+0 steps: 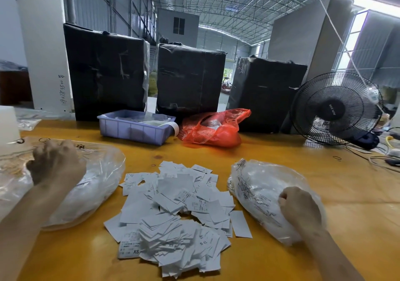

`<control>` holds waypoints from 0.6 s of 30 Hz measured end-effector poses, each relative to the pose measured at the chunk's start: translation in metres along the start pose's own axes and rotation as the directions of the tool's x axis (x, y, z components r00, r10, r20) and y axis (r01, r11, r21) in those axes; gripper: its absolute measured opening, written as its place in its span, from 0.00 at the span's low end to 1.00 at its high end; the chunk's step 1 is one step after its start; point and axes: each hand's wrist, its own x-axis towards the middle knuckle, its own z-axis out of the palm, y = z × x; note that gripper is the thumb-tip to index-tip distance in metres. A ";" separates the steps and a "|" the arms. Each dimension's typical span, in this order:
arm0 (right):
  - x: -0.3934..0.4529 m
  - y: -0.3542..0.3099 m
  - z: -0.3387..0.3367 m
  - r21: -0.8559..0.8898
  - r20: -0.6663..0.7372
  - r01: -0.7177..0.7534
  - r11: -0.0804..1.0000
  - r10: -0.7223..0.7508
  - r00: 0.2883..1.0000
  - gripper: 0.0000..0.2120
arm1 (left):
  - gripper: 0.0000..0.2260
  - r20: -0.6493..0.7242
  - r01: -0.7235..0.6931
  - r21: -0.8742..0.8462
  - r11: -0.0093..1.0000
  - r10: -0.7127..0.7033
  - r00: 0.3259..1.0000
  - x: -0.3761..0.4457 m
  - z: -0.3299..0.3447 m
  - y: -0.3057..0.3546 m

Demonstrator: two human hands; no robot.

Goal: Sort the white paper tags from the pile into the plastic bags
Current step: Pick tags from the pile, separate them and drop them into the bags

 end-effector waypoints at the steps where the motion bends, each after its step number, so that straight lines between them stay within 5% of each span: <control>1: 0.000 0.000 -0.001 0.082 -0.041 -0.002 0.997 0.005 0.999 0.07 | 0.19 -0.015 -0.038 -0.008 0.999 0.038 0.999 -0.005 -0.005 0.007; 5: 0.004 -0.001 -0.004 0.316 -0.105 -0.014 0.949 0.050 0.993 0.07 | 0.19 -0.108 -0.191 -0.069 0.979 0.183 0.977 -0.022 -0.012 0.032; 9: 0.003 -0.003 -0.005 0.336 -0.002 -0.041 0.941 0.044 0.999 0.04 | 0.18 -0.153 -0.362 -0.155 0.919 0.340 0.928 -0.036 -0.012 0.052; 11: 0.002 -0.001 -0.003 0.341 0.063 -0.062 0.938 0.043 0.997 0.12 | 0.18 -0.150 -0.423 -0.193 0.885 0.400 0.904 -0.044 -0.011 0.061; 14: 0.001 -0.002 -0.006 0.389 -0.012 -0.008 0.921 0.014 1.000 0.03 | 0.17 -0.140 -0.501 -0.242 0.831 0.481 0.865 -0.058 -0.006 0.073; 18: 0.003 -0.004 -0.008 0.519 -0.129 0.052 0.853 0.018 0.992 0.09 | 0.15 -0.090 -0.570 -0.304 0.763 0.573 0.815 -0.078 0.004 0.085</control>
